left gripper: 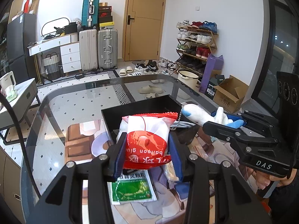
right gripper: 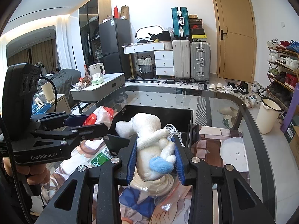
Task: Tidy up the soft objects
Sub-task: 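Carry the red packet and plush toy into the black box and release both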
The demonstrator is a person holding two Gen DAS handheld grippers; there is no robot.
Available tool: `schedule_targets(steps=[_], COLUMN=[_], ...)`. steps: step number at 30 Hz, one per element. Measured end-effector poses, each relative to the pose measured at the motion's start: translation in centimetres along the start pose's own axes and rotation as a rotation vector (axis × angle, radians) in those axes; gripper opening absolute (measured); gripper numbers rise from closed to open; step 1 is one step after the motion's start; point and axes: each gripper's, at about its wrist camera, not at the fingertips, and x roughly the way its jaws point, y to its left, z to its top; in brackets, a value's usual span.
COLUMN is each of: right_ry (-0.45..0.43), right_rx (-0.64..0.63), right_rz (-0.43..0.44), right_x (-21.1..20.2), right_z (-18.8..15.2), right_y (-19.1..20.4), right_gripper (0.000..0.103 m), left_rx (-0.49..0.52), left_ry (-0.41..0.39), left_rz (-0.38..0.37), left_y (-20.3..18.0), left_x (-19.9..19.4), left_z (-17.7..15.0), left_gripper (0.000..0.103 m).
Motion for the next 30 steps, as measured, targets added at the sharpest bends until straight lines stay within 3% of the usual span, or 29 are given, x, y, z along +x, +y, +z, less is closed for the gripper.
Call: schedule_targets(steps=[30], right_ry=[0.080], right_rx=[-0.019], right_rz=[-0.055], right_x=[8.2], right_z=[3.2], right_y=[-1.2], right_gripper=[0.035], left_rx=[-0.025], left_ry=[0.054], left_rz=[0.062], left_y=[1.7], left_x=[6.3], left_z=[2.0], left_gripper=[0.042])
